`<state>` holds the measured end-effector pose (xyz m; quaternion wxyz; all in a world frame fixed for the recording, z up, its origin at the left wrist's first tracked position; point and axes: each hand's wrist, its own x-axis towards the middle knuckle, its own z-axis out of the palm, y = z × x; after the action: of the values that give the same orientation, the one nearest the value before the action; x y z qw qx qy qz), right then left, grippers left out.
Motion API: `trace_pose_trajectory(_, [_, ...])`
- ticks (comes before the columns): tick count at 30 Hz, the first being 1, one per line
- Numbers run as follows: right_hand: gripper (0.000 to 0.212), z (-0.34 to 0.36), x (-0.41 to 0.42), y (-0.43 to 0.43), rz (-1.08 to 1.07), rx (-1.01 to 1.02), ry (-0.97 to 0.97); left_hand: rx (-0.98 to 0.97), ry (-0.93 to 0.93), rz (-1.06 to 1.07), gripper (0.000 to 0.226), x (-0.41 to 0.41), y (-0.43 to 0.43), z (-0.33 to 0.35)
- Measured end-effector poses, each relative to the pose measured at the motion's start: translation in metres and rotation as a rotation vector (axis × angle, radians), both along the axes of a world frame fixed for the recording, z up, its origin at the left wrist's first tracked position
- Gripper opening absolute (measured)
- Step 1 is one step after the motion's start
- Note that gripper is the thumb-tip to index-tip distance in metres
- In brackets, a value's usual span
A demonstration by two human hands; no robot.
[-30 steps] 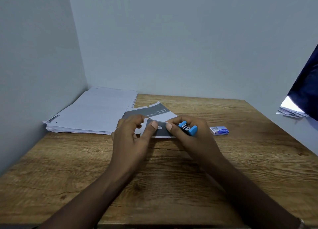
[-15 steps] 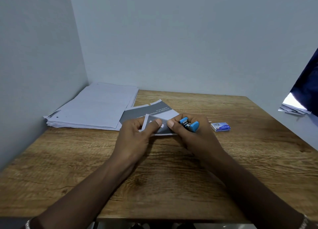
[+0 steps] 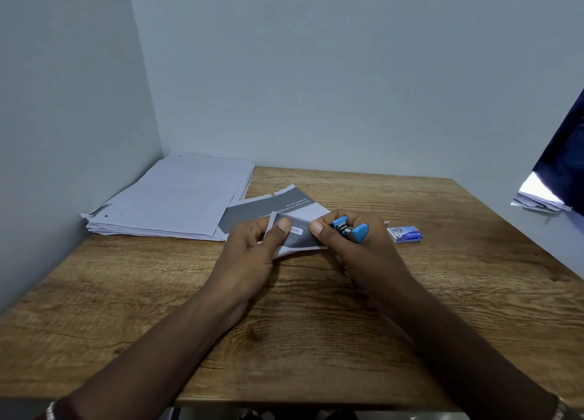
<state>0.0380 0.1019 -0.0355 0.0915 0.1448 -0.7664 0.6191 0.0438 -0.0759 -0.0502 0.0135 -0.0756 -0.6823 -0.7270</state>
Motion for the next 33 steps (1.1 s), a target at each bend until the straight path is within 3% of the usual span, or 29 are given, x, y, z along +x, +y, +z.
trace_pose_trajectory(6, [0.017, -0.0011, -0.0001, 0.0001, -0.027, 0.005, -0.013, -0.027, 0.005, 0.021, 0.015, -0.0011, -0.0014, 0.0003])
trace_pose_trajectory(14, [0.017, 0.0011, 0.0016, -0.0014, -0.022, 0.028, 0.005, -0.024, 0.032, 0.068, 0.028, -0.0014, 0.0001, -0.0006])
trace_pose_trajectory(21, [0.017, 0.0025, 0.0032, -0.0004, -0.006, 0.007, -0.020, -0.093, 0.080, 0.128, 0.018, -0.0035, 0.0038, -0.0014])
trace_pose_trajectory(33, [0.018, 0.0051, 0.0055, 0.0008, -0.042, -0.042, -0.090, -0.117, 0.114, 0.117, 0.042, -0.0038, 0.0045, -0.0010])
